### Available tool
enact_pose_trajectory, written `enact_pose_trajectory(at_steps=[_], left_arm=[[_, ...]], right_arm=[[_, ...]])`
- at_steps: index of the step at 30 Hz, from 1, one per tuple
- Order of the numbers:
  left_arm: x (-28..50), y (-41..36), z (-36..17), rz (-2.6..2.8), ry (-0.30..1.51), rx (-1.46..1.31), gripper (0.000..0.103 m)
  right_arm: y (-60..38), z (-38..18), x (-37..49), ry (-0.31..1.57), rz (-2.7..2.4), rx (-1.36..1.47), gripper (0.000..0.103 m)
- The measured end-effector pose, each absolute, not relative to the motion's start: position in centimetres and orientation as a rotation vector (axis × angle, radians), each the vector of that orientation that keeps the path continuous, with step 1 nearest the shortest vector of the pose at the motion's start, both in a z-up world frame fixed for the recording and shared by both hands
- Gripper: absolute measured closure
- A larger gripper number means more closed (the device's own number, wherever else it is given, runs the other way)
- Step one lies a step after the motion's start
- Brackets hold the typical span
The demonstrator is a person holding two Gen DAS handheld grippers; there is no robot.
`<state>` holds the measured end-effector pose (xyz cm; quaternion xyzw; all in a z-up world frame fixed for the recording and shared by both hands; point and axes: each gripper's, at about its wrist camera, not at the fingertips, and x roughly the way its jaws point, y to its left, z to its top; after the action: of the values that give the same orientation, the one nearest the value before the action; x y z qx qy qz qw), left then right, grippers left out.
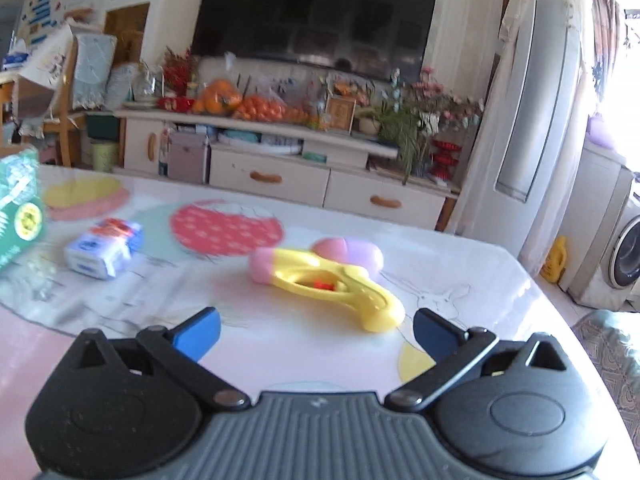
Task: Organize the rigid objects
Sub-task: 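Move right tool to the yellow-pink water gun while left tool approaches the Vinda tissue pack, then close right tool on the water gun while left tool grasps the tissue pack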
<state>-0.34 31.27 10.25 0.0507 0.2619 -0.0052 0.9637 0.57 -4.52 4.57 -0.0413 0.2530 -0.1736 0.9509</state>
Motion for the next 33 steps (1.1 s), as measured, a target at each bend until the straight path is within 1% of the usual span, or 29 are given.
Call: enact_pose_trajectory(at_steps=[7, 19, 30, 32, 33], left_arm=[[2.8, 28.8, 8.9, -0.101, 0.532, 0.093, 0.0], [10.5, 25.9, 4.6, -0.213, 0.649, 0.081, 0.0], [13.6, 24.6, 2.8, -0.219, 0.689, 0.095, 0.0], [13.9, 24.5, 2.6, -0.22, 0.694, 0.104, 0.0], [13.8, 24.5, 2.7, -0.217, 0.694, 0.113, 0.002]], right_arm=[[-7.5, 3.0, 3.1, 0.574, -0.34, -0.083, 0.001], [-10.4, 2.3, 5.8, 0.625, -0.244, -0.037, 0.001], [-12.8, 2.4, 7.5, 0.648, -0.156, 0.042, 0.001], [-12.7, 2.4, 7.6, 0.647, -0.148, 0.032, 0.004], [-12.7, 2.4, 7.6, 0.649, -0.139, 0.032, 0.006]])
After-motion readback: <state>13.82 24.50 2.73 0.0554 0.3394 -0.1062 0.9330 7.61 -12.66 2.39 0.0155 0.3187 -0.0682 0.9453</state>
